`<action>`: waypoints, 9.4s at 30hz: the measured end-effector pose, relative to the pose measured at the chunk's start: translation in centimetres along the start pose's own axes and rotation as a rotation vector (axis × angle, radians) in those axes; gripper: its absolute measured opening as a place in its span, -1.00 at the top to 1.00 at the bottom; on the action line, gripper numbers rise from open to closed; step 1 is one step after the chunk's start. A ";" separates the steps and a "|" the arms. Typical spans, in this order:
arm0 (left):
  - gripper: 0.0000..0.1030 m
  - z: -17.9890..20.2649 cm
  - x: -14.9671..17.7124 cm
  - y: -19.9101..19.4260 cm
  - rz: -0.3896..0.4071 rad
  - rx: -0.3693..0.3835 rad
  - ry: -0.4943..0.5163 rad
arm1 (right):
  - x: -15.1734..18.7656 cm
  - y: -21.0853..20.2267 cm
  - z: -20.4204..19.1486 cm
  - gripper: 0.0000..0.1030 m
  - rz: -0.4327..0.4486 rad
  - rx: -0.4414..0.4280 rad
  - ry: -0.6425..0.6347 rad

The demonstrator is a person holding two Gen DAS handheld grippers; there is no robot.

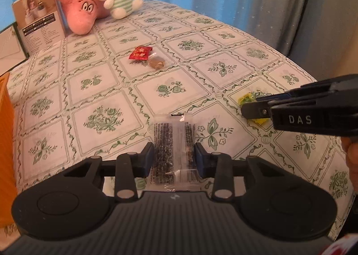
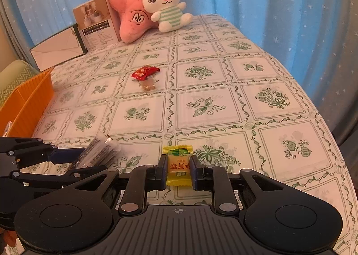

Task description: Organize snacks

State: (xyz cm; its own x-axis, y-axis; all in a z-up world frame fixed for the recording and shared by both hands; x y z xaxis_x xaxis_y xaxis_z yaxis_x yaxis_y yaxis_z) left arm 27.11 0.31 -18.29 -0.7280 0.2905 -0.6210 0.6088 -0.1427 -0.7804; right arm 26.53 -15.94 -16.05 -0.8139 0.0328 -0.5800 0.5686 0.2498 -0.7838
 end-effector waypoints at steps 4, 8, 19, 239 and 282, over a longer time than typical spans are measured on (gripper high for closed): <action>0.34 -0.5 0.8 -1.4 -0.006 -0.016 -0.080 | 0.8 -1.0 -0.6 0.59 0.009 -0.002 0.007; 0.34 -1.1 1.7 -3.9 0.002 -0.022 -0.157 | 1.7 -2.6 -1.2 0.59 0.023 0.006 0.023; 0.34 -2.5 3.7 -11.7 0.037 -0.054 -0.255 | 3.6 -8.2 -5.5 0.59 0.047 -0.009 0.016; 0.13 -10.9 -5.5 -6.8 0.070 -0.115 -0.329 | -7.2 0.4 -5.4 -0.33 0.116 -0.017 -0.029; 0.35 -8.0 -12.9 10.1 0.107 0.015 -0.117 | -9.2 6.0 1.6 0.59 0.136 0.051 0.028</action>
State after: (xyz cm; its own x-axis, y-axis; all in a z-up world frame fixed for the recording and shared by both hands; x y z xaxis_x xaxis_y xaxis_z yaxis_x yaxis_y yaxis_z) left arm 45.16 2.71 -17.60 -0.6914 0.1613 -0.7042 0.6806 -0.1814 -0.7098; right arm 37.63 -16.31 -15.76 -0.7319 0.0898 -0.6755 0.6782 0.1922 -0.7093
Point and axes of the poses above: each gripper's, at about its wrist camera, not at the fingertips, and y roughly the way its jaws point, z to its right, x to its underside, the point moved 6 cm from there along y, roughly the way its jaws point, and after that the axes turned 6 degrees about y, right-handed, at the moved point
